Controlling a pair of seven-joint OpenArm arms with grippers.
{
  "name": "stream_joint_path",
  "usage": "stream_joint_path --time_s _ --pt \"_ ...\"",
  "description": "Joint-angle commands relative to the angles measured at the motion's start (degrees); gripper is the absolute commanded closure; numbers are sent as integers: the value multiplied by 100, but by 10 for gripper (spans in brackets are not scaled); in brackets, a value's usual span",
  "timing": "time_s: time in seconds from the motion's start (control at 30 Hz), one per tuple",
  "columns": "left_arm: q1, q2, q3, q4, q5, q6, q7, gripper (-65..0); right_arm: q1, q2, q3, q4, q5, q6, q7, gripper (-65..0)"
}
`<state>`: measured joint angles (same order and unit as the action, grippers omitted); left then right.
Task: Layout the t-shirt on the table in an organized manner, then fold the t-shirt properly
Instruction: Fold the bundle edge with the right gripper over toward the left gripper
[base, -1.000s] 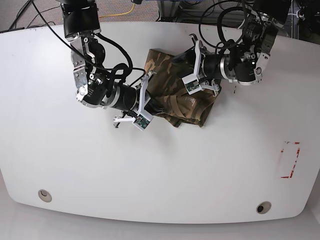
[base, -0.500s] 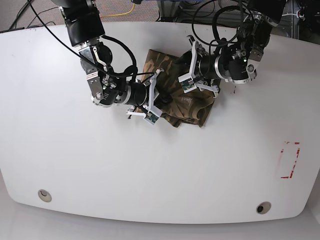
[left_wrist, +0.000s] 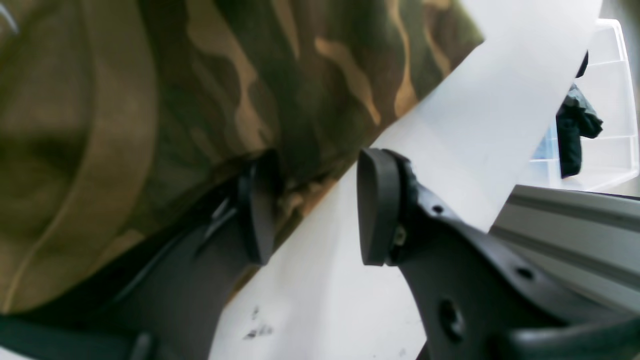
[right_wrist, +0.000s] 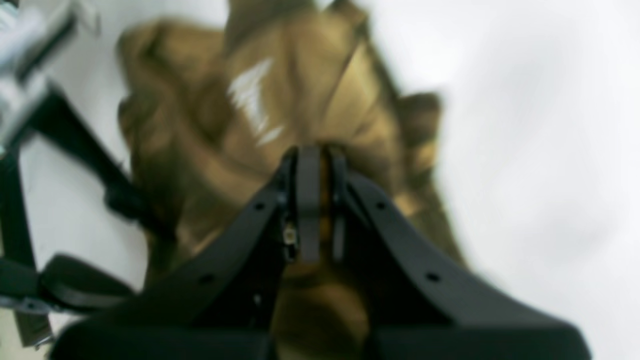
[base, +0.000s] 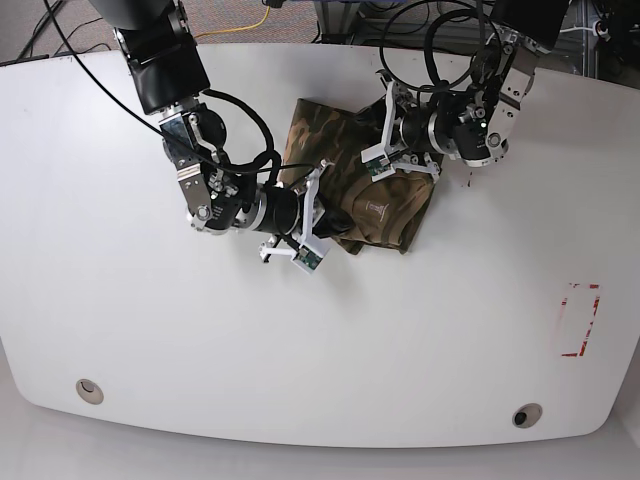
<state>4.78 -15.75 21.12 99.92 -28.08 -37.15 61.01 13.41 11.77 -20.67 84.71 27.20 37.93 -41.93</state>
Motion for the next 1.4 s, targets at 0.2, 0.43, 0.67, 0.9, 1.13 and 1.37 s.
stream_joint_path --time_s 0.2,0.43,0.67,0.9,1.13,1.37 --pt "-34 -21 -33 -220 -72 -8 -84 -243 395 164 31 369 115 -9 136 -24" --pt "-34 -21 -33 -220 -63 0 -93 -243 272 296 40 1406 159 -17 -523 -24" --pt "-34 -21 -42 -212 -63 0 -93 -243 -229 278 40 2162 133 -17 -963 -24" --pt "-34 -21 -42 -194 -63 0 -93 -243 -352 -3 31 1477 106 35 -796 -24" --pt "-34 -21 -16 -194 -63 0 -93 -243 -123 -214 -57 149 106 44 365 -25" --pt "-34 -21 -16 -194 -80 0 -93 -243 545 -276 -364 -1170 106 44 1270 -24"
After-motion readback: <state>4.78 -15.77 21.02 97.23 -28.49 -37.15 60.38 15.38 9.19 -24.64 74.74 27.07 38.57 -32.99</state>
